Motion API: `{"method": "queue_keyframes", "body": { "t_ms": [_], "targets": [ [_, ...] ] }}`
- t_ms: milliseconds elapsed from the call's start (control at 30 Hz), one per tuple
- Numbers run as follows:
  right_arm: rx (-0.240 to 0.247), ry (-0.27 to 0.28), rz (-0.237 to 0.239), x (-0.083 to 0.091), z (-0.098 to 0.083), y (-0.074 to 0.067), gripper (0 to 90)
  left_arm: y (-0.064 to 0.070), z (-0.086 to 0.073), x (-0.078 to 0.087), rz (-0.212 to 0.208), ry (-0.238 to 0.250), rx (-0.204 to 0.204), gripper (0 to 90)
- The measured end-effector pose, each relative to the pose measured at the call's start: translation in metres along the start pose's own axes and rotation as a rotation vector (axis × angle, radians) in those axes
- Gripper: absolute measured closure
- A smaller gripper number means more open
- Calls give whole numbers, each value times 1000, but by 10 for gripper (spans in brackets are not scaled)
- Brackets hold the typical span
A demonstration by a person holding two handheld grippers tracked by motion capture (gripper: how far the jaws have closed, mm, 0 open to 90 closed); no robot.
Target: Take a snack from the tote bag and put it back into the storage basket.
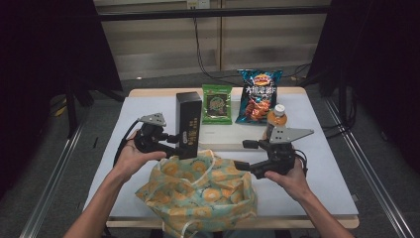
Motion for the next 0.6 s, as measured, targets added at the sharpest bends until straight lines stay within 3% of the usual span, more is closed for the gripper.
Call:
{"method": "queue_keyframes", "body": {
  "t_ms": [33,67,167,267,333,600],
  "targets": [
    [0,0,0,0,0,0,220,0,0,0,0,0,0,437],
    [18,-15,3,-2,1,2,228,2,-2,-2,0,-50,-23,437],
    [26,-31,14,-4,3,6,228,6,-4,-3,5,-132,-67,437],
    [28,-34,23,-6,6,9,225,12,-7,-8,-8,-130,-75,437],
    [31,-40,30,-8,8,10,219,15,-9,-10,-18,-165,-89,437],
    [53,-68,77,-13,13,11,201,24,-16,-20,9,-246,-143,436]
  ]
}}
Point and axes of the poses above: each handheld gripper's, and its own axes: x roughly backward along the jaws, z roughly out of its top, y roughly to its right, the point moved 2 cm from there along -x, roughly forward along the jaws, and after that the axes turned 13 degrees about x, right-handed, at the moved point
